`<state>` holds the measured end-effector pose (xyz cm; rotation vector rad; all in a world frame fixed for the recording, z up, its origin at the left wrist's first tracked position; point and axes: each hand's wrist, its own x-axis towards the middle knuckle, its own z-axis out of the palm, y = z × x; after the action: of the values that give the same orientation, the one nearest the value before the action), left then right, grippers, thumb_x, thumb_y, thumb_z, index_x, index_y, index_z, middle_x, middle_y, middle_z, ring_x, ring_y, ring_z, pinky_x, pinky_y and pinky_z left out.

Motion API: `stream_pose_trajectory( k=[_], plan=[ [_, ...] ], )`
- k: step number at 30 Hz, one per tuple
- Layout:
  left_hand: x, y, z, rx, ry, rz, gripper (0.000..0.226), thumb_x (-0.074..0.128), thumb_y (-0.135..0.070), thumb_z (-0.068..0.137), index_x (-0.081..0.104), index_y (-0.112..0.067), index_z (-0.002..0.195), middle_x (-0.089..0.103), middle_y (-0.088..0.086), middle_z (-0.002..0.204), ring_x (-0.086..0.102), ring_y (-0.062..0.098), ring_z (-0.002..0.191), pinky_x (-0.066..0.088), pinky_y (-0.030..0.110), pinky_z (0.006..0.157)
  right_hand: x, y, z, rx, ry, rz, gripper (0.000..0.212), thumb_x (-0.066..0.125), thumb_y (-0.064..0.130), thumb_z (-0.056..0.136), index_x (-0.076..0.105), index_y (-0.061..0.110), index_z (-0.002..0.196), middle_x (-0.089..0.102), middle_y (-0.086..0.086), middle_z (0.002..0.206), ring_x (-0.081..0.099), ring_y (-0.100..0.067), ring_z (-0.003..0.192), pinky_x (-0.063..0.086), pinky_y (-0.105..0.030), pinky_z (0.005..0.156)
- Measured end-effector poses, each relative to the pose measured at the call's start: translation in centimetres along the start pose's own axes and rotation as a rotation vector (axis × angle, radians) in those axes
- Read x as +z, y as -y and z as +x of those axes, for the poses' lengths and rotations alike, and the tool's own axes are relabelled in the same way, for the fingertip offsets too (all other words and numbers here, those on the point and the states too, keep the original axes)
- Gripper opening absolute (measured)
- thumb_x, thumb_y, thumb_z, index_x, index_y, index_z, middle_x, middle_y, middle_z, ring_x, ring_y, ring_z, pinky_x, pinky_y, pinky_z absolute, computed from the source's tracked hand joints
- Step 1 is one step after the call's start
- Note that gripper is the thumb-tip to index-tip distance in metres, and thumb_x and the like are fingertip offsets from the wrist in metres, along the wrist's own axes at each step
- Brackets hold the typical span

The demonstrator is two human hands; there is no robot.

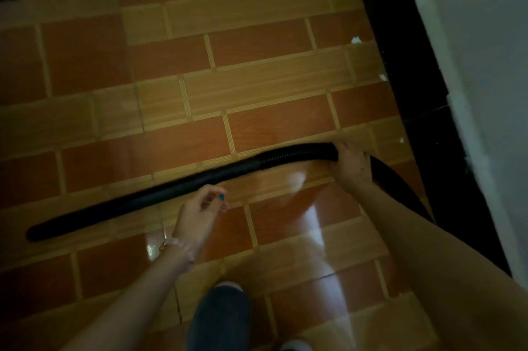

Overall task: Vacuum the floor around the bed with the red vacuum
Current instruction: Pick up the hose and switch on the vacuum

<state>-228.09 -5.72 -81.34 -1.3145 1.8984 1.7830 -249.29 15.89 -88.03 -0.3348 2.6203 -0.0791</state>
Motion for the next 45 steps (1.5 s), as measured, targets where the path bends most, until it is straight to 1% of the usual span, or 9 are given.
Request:
stream_pose_trajectory(
  k=[6, 12, 16, 20, 23, 26, 32, 37, 45],
  plan=[
    [0.3, -1.4, -1.5, -0.008, -0.017, 0.026, 0.028, 0.046, -0.004, 0.095, 0.062, -0.025, 0.085, 0.066, 0.003, 0.080, 0.062, 0.017, 0.075, 0.047, 0.035, 0.079, -2.9, 0.6, -2.5, -0.235, -0.009, -0.201, 0.038, 0.063, 0.037, 0.083, 0.058, 0.020, 0.116, 0.059, -0.004, 0.116, 0.051, -0.028, 0.111, 0.034, -0.042, 0.101],
    [0.1, -7.2, -10.8, -0.096, -0.010, 0.018, 0.021, 0.046, -0.010, 0.097, 0.059, -0.024, 0.088, 0.065, 0.004, 0.091, 0.061, 0.024, 0.090, 0.046, 0.031, 0.078, -13.6, 3.3, -10.8, -0.382, -0.087, -0.118, 0.032, 0.066, 0.032, 0.077, 0.061, 0.013, 0.103, 0.057, -0.008, 0.104, 0.052, -0.031, 0.099, 0.039, -0.037, 0.080],
    [-0.6, -13.2, -17.7, -0.403, -0.054, -0.445, 0.043, 0.045, -0.033, 0.098, 0.041, -0.014, 0.136, 0.052, 0.012, 0.125, 0.054, 0.030, 0.117, 0.046, 0.041, 0.097, -21.4, 4.9, -19.0, -0.456, -0.096, -0.108, 0.030, 0.064, 0.037, 0.079, 0.058, 0.015, 0.099, 0.065, -0.003, 0.092, 0.061, -0.028, 0.087, 0.041, -0.035, 0.078],
    [-1.8, -18.3, -23.3, -0.632, -0.142, -0.866, 0.041, 0.055, -0.022, 0.095, 0.043, -0.002, 0.128, 0.054, 0.021, 0.116, 0.050, 0.035, 0.122, 0.043, 0.044, 0.102, -27.6, 4.9, -28.3, -0.507, -0.063, -0.089, 0.028, 0.066, 0.024, 0.073, 0.058, 0.012, 0.098, 0.067, -0.006, 0.081, 0.064, -0.031, 0.074, 0.041, -0.031, 0.065],
    [-0.8, -19.3, -27.8, -0.658, -0.078, -0.836, 0.013, 0.056, -0.014, 0.093, 0.049, -0.005, 0.090, 0.055, 0.017, 0.094, 0.058, 0.032, 0.103, 0.049, 0.042, 0.084, -31.4, 4.6, -34.8, -0.396, 0.132, -0.146, 0.031, 0.058, 0.034, 0.084, 0.049, 0.022, 0.111, 0.066, 0.001, 0.091, 0.064, -0.026, 0.080, 0.036, -0.027, 0.063],
    [0.8, -19.5, -31.6, -0.628, -0.067, -0.775, 0.011, 0.056, -0.011, 0.094, 0.048, -0.004, 0.091, 0.051, 0.010, 0.086, 0.054, 0.022, 0.073, 0.053, 0.037, 0.075, -33.9, 3.7, -39.9, -0.298, 0.262, -0.111, 0.043, 0.062, 0.051, 0.079, 0.049, 0.032, 0.116, 0.067, 0.006, 0.097, 0.065, -0.021, 0.087, 0.044, -0.029, 0.068],
    [3.3, -15.4, -35.3, -0.644, 0.086, -0.386, 0.016, 0.059, -0.019, 0.086, 0.057, -0.004, 0.082, 0.054, 0.007, 0.075, 0.052, 0.019, 0.062, 0.046, 0.032, 0.067, -33.3, 0.1, -47.8, -0.139, 0.535, 0.207, 0.048, 0.059, 0.059, 0.080, 0.053, 0.036, 0.121, 0.065, 0.009, 0.107, 0.063, -0.014, 0.096, 0.052, -0.030, 0.078],
    [5.2, -11.8, -40.4, -0.481, 0.112, -0.186, 0.043, 0.057, -0.002, 0.084, 0.044, -0.002, 0.126, 0.053, 0.009, 0.065, 0.053, 0.019, 0.049, 0.048, 0.026, 0.052, -29.3, -2.5, -53.2, 0.128, 0.411, 0.620, 0.021, 0.053, 0.042, 0.091, 0.057, 0.027, 0.105, 0.069, -0.004, 0.103, 0.065, -0.019, 0.091, 0.053, -0.032, 0.081],
    [9.1, -8.7, -49.5, -0.384, 0.365, 0.252, 0.049, 0.053, 0.005, 0.085, 0.039, -0.004, 0.131, 0.053, 0.012, 0.074, 0.053, 0.020, 0.050, 0.048, 0.022, 0.039, -27.6, -8.9, -61.7, 0.287, 0.059, 0.534, 0.032, 0.051, 0.027, 0.093, 0.052, 0.023, 0.125, 0.062, 0.003, 0.104, 0.060, -0.015, 0.095, 0.052, -0.032, 0.080]
  ],
)
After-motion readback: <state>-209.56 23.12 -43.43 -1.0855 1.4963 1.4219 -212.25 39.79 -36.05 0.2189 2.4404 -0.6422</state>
